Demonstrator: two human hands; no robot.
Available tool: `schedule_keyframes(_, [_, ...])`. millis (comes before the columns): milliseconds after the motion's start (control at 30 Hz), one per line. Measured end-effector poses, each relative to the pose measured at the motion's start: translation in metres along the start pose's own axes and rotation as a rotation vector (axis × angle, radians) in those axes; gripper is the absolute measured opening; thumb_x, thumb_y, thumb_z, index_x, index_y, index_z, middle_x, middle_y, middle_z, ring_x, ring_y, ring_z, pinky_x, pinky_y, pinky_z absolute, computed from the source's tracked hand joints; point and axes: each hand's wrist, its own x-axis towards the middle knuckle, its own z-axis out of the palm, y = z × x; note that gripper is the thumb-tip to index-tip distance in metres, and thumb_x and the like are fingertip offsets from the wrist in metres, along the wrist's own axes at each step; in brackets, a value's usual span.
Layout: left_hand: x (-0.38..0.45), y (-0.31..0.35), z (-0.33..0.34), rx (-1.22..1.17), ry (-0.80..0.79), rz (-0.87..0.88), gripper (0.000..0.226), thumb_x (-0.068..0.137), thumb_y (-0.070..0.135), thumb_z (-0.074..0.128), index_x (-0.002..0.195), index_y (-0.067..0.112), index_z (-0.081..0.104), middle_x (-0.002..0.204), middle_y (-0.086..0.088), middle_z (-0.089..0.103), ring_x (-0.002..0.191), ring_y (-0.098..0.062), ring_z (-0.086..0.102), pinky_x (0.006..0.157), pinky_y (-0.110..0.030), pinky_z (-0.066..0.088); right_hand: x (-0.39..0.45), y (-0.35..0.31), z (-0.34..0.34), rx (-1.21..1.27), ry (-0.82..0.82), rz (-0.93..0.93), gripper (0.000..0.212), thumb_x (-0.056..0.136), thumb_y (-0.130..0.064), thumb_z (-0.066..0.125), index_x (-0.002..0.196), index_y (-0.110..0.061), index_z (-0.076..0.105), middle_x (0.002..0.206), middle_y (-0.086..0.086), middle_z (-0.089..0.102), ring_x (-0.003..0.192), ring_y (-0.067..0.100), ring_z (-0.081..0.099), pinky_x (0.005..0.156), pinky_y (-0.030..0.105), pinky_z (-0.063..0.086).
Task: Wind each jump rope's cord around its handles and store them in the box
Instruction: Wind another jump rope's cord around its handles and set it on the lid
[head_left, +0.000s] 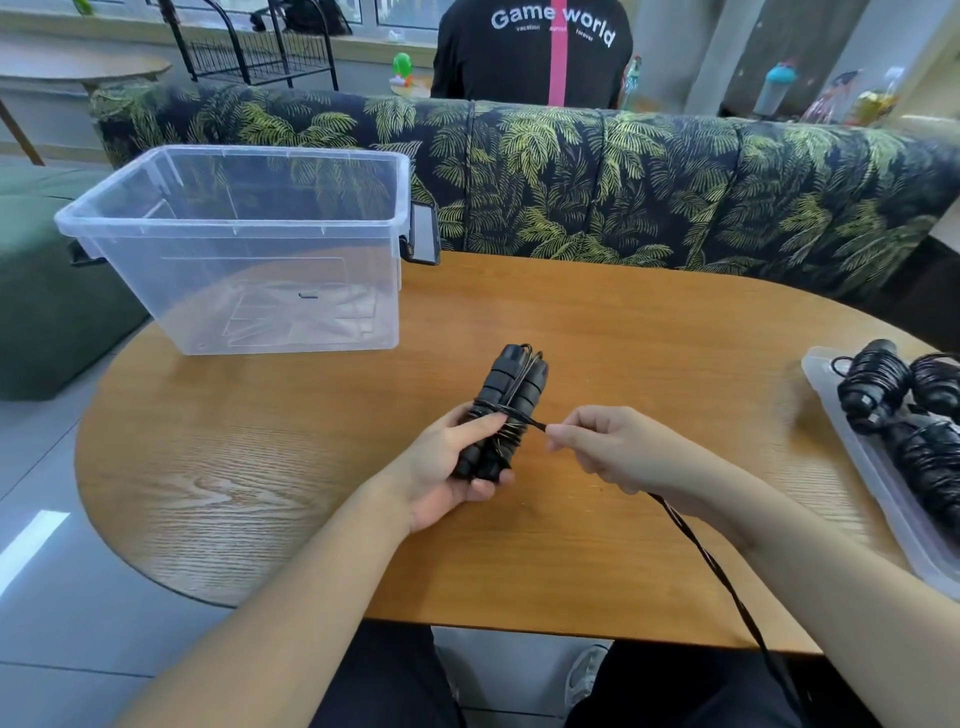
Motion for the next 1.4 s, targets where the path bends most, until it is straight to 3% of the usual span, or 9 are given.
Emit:
schedule_keyframes(200, [-0.002,-0.004,-0.008,-0.040,-0.126,0.052,0.045,0.088,0.031,0.072,0.128,0.018,0.055,0.089,-0.008,0.055,0.058,-0.021,0.050,0.035,-0.016,0.029,-0.006,0.008,-0.004,0.104,-0.041,0.025,0.027,0.099,-0.045,0.057,0.100,-0.023,0.072,0.065,-0.008,0.045,0.054,0.011,0.029,0.050,0.025,0.021])
schedule_keyframes(267, [-0.002,-0.005,-0.007,-0.058,-0.129,0.072,0.061,0.079,0.048,0.081,0.126,0.018,0.057,0.090,-0.007,0.058,0.055,-0.018,0.050,0.033,-0.015,0.028,-0.008,0.010,-0.005,0.074,-0.030,0.050,0.037,0.093,-0.053,0.061,0.087,-0.018,0.069,0.060,-0.007,0.042,0.052,0.012,0.029,0.049,0.024,0.022])
schedule_keyframes(367, [0.000,-0.003,-0.004,-0.037,-0.084,0.062,0.067,0.081,0.068,0.065,0.123,0.016,0.062,0.087,-0.006,0.059,0.049,-0.016,0.050,0.031,-0.015,0.021,-0.009,0.012,-0.005,0.014,-0.006,0.060,0.045,0.090,-0.060,0.061,0.072,-0.019,0.061,0.053,-0.006,0.039,0.048,0.012,0.029,0.046,0.023,0.024])
schedule_keyframes(533, [-0.003,-0.001,-0.010,-0.128,-0.060,0.044,0.050,0.093,0.056,0.054,0.109,0.012,0.073,0.094,-0.006,0.069,0.042,-0.013,0.049,0.032,-0.017,0.014,-0.015,0.020,-0.013,0.163,-0.167,0.039,0.033,0.097,-0.047,0.057,0.097,-0.015,0.067,0.063,-0.006,0.036,0.054,0.012,0.024,0.050,0.024,0.019])
schedule_keyframes(700, [-0.008,0.000,-0.022,-0.268,-0.154,0.058,0.050,0.095,0.053,0.049,0.110,0.013,0.075,0.094,-0.006,0.071,0.038,-0.012,0.050,0.028,-0.013,0.017,-0.012,0.032,-0.034,0.229,-0.155,0.104,0.034,0.083,-0.055,0.069,0.082,-0.021,0.067,0.066,-0.002,0.026,0.060,0.016,0.015,0.048,0.027,0.012])
schedule_keyframes(800, [-0.010,-0.002,-0.021,-0.183,-0.256,0.067,0.054,0.099,0.054,0.046,0.120,0.012,0.071,0.101,-0.011,0.070,0.046,-0.017,0.055,0.030,-0.015,0.023,-0.004,0.032,-0.043,0.154,-0.090,0.144,0.038,0.077,-0.059,0.072,0.080,-0.021,0.070,0.063,-0.002,0.028,0.060,0.017,0.016,0.055,0.033,0.010])
schedule_keyframes(967, [-0.008,-0.001,-0.020,-0.087,-0.408,0.019,0.057,0.089,0.057,0.066,0.121,0.009,0.068,0.096,-0.012,0.065,0.056,-0.021,0.058,0.035,-0.017,0.030,0.014,0.025,-0.046,0.059,-0.013,0.172,0.037,0.079,-0.055,0.075,0.082,-0.018,0.073,0.056,-0.005,0.033,0.050,0.014,0.022,0.048,0.028,0.014])
schedule_keyframes(1200, [-0.010,0.015,-0.013,0.149,-0.478,-0.072,0.055,0.086,0.065,0.066,0.115,0.018,0.073,0.087,-0.010,0.068,0.045,-0.013,0.055,0.031,-0.013,0.029,0.034,-0.007,-0.041,0.032,0.035,0.059,0.012,0.088,-0.018,0.064,0.087,-0.012,0.075,0.056,-0.002,0.042,0.051,0.013,0.027,0.048,0.027,0.018])
schedule_keyframes(1400, [-0.016,0.029,-0.003,0.540,-0.420,-0.062,0.042,0.092,0.053,0.063,0.111,0.016,0.063,0.090,-0.015,0.073,0.050,-0.019,0.064,0.032,-0.018,0.036,0.034,-0.038,-0.036,-0.112,-0.053,0.018,0.020,0.076,-0.037,0.084,0.082,-0.018,0.079,0.047,-0.012,0.042,0.051,0.013,0.030,0.049,0.027,0.021])
